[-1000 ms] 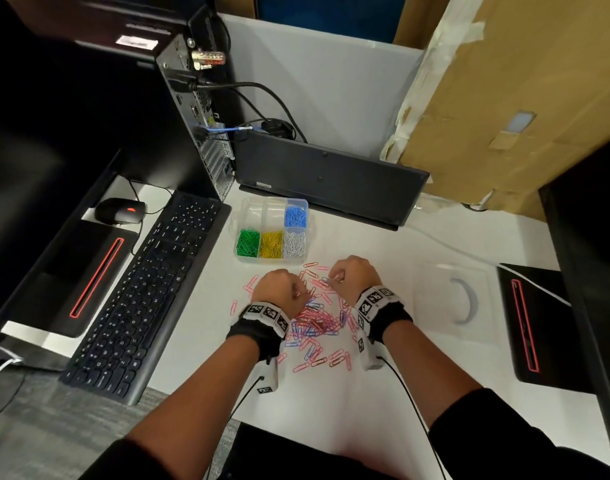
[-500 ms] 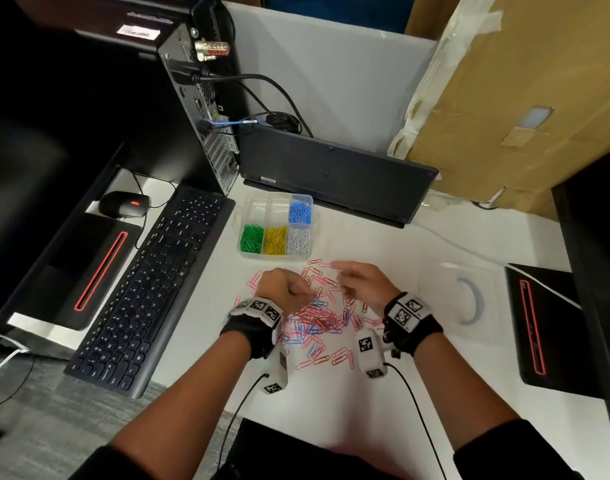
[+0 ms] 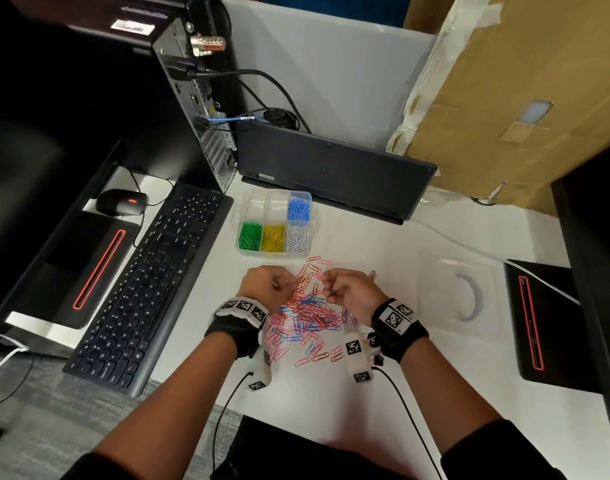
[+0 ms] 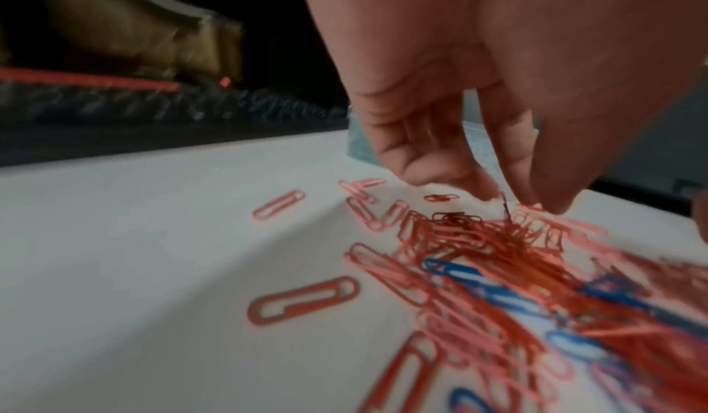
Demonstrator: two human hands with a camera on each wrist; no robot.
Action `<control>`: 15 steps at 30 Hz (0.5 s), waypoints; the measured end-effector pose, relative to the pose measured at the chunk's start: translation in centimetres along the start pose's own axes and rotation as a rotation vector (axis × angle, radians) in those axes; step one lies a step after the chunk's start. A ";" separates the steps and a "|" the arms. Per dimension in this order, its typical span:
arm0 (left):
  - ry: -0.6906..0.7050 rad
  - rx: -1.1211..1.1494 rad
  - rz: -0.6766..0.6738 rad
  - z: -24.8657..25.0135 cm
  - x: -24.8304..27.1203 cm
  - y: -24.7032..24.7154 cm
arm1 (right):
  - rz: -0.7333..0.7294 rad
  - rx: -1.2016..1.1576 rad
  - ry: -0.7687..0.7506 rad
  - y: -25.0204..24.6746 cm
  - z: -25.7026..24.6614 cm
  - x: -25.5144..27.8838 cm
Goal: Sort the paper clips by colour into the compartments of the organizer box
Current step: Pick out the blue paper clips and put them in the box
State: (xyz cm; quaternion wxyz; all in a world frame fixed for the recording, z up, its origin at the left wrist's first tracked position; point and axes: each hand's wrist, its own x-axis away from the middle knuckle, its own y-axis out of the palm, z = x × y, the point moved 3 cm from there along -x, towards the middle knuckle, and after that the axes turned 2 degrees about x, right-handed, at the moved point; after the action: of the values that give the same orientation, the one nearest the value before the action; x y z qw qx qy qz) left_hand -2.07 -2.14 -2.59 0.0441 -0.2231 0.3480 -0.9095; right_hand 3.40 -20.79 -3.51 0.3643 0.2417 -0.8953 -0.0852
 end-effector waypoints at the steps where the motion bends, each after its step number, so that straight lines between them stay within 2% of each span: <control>1: 0.059 -0.071 0.013 0.3 0.0 0.0 | -0.004 -0.024 0.007 -0.1 0.1 0.1; 3: 0.146 -0.169 0.016 0.8 0.1 0.5 | 0.021 0.087 -0.016 -0.4 0.3 0.1; 6: 0.168 -0.230 -0.026 1.7 0.1 1.7 | 0.145 0.780 -0.219 -1.4 0.6 -0.2; 7: 0.163 -0.251 -0.039 1.9 0.1 2.1 | 0.166 0.936 -0.280 -1.4 0.8 -0.4; 10: 0.120 -0.313 -0.068 2.2 0.0 2.8 | 0.195 1.111 -0.346 -0.7 1.1 -0.3; 15: 0.116 -0.271 -0.103 1.8 0.0 2.7 | 0.225 1.169 -0.342 -0.1 1.3 -0.3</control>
State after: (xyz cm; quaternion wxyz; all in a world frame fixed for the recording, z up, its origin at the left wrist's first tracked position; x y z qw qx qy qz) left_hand -1.45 -5.31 -3.16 -0.0535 -0.1916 0.4574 -0.8667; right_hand 2.76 -20.77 -4.71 0.0299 0.2882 -0.8595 0.4211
